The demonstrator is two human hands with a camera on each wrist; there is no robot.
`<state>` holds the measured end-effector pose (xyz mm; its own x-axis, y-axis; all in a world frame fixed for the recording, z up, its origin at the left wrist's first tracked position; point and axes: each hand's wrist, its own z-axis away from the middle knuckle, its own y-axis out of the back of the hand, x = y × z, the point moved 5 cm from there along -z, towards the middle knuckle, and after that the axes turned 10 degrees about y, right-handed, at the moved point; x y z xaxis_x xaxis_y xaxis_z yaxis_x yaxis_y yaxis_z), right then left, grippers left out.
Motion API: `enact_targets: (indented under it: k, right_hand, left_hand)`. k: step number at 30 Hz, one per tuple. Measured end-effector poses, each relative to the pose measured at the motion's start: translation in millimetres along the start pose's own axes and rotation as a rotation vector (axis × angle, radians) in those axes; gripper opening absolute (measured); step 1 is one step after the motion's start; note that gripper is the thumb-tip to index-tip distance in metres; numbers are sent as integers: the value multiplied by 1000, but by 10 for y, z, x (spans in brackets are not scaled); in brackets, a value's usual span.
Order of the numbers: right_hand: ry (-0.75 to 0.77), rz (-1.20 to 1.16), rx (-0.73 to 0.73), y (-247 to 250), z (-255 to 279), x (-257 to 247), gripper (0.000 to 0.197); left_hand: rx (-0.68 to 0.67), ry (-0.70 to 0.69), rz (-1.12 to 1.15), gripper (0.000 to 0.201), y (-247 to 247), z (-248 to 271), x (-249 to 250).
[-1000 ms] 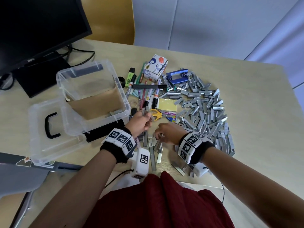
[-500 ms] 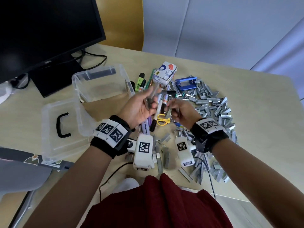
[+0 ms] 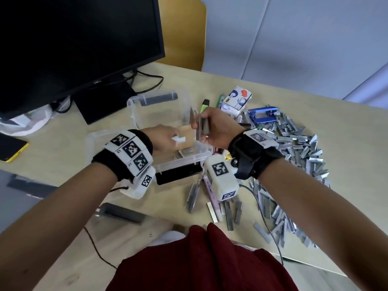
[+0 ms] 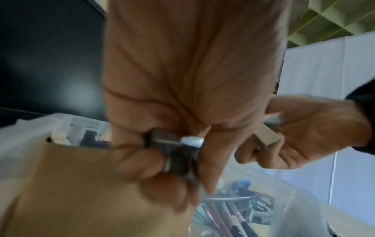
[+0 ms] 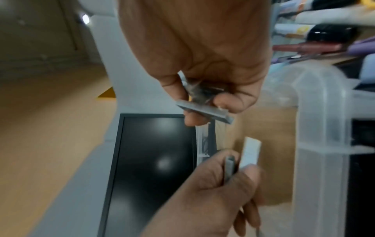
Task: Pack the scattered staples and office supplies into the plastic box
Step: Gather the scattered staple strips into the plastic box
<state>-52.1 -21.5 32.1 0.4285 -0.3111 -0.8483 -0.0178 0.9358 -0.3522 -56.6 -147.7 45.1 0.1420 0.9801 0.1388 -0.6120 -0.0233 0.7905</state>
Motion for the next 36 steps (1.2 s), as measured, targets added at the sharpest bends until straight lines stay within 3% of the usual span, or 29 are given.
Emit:
enact_targets:
  k: [4, 8, 12, 16, 19, 26, 30, 33, 36]
  right_hand:
    - [55, 382, 46, -206, -65, -52, 27]
    - [86, 840, -69, -393, -123, 16, 27]
    - [73, 1069, -173, -439, -96, 92, 12]
    - [99, 1212, -218, -458, -39, 91, 15]
    - [119, 1260, -196, -413, -67, 107, 25]
    - [154, 1205, -156, -249, -10, 68, 24]
    - [385, 1124, -40, -76, 89, -126, 23]
    - [444, 1056, 92, 241, 191, -234, 19]
    - [400, 1083, 179, 648, 318, -215, 17]
  left_hand:
    - [-62, 34, -208, 37, -35, -13, -16]
    - [-69, 41, -335, 46, -25, -1, 12]
    - [-113, 27, -430, 40, -45, -31, -8]
    - [-96, 29, -400, 42, -14, -71, -62]
    - [-80, 29, -382, 40, 31, -55, -85]
    - [-2, 29, -288, 33, 122, 53, 21]
    - [145, 31, -255, 19, 236, 140, 282]
    - [181, -90, -176, 23, 207, 123, 527]
    - [108, -209, -78, 23, 18, 106, 809]
